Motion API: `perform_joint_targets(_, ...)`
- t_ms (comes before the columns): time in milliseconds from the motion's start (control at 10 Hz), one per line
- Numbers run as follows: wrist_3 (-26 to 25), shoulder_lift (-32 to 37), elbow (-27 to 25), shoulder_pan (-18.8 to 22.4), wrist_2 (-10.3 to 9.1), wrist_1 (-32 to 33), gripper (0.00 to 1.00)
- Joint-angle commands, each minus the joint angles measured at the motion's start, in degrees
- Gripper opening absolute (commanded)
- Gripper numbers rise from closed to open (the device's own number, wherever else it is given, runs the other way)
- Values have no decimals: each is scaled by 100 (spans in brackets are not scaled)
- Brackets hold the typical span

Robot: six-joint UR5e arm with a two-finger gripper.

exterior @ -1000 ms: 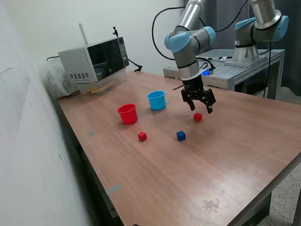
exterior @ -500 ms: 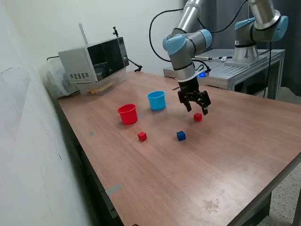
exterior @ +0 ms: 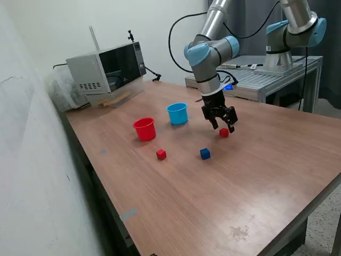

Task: Place red objects in the red bin, and blue objects in the blue bin.

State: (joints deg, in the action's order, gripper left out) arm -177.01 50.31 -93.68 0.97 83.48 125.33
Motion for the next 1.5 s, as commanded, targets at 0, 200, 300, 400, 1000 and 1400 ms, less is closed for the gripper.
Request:
perform_joint_targets(0,0,5,-1,17,167,27,0)
perform_joint_targets(200,-9,14,8,96,212,27,0)
perform_joint_targets(300,-26,74,17,96,212,18,0)
perform_joint_targets(400,-35,188,17,96,204,1,0)
perform_joint_targets(1000,-70,822,629,-351,256,-209,0)
perform_joint_targets(1400,-237,717,1439,-781,230,-70,0)
